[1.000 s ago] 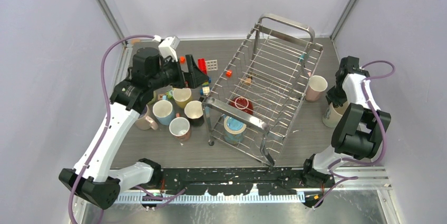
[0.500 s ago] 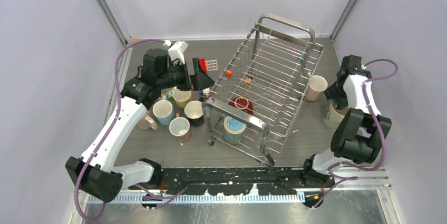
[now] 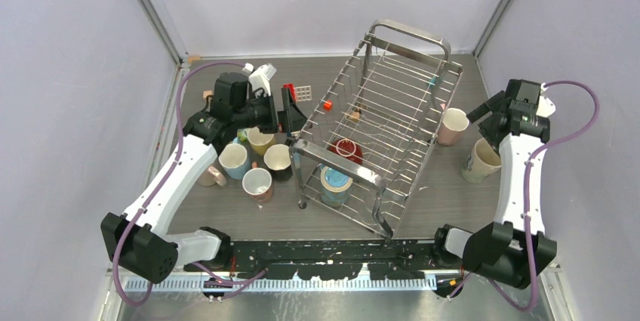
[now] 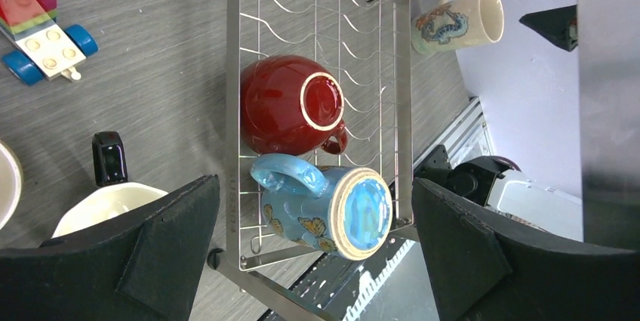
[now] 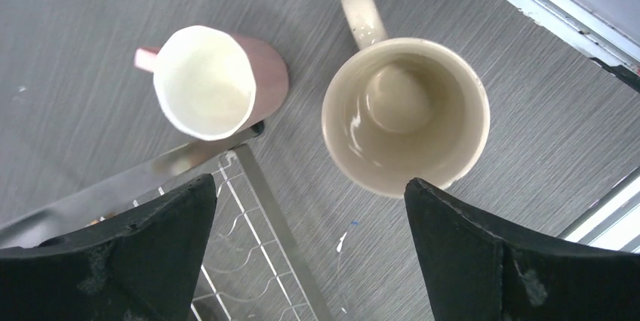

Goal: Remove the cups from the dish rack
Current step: Place the cup at the corner of the board, then move the cup to the dish rack.

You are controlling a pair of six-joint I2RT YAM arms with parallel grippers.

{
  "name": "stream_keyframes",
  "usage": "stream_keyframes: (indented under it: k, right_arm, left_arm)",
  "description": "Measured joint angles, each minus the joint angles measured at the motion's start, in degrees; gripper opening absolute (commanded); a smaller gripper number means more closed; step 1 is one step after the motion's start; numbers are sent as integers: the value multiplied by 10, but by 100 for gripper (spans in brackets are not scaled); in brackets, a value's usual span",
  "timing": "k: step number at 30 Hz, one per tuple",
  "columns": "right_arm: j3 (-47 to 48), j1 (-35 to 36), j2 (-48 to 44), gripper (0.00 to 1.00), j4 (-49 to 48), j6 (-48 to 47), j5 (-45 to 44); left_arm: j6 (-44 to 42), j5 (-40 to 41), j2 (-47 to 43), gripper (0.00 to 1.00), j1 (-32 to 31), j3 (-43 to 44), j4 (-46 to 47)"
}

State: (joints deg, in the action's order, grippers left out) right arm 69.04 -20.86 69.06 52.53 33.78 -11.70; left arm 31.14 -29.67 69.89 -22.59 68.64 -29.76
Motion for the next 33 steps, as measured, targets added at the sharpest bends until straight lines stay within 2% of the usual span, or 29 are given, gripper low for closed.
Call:
stream_keyframes:
  k: [7, 12, 23, 33]
  right_arm:
    - [0, 1, -77, 100, 7, -2, 48]
    - [0, 2, -109, 100, 10, -2, 78]
    - [38, 2, -162, 100, 39, -1, 129]
    - [76, 2, -184, 100, 62, 1, 156]
  left_arm:
    - [-4, 0, 2, 100, -16, -7, -2]
    - [-16, 10, 23, 100, -51, -7, -7]
    - [-42, 79, 150, 100, -141, 31, -27]
    - [-60, 133, 234, 100, -184, 90, -26]
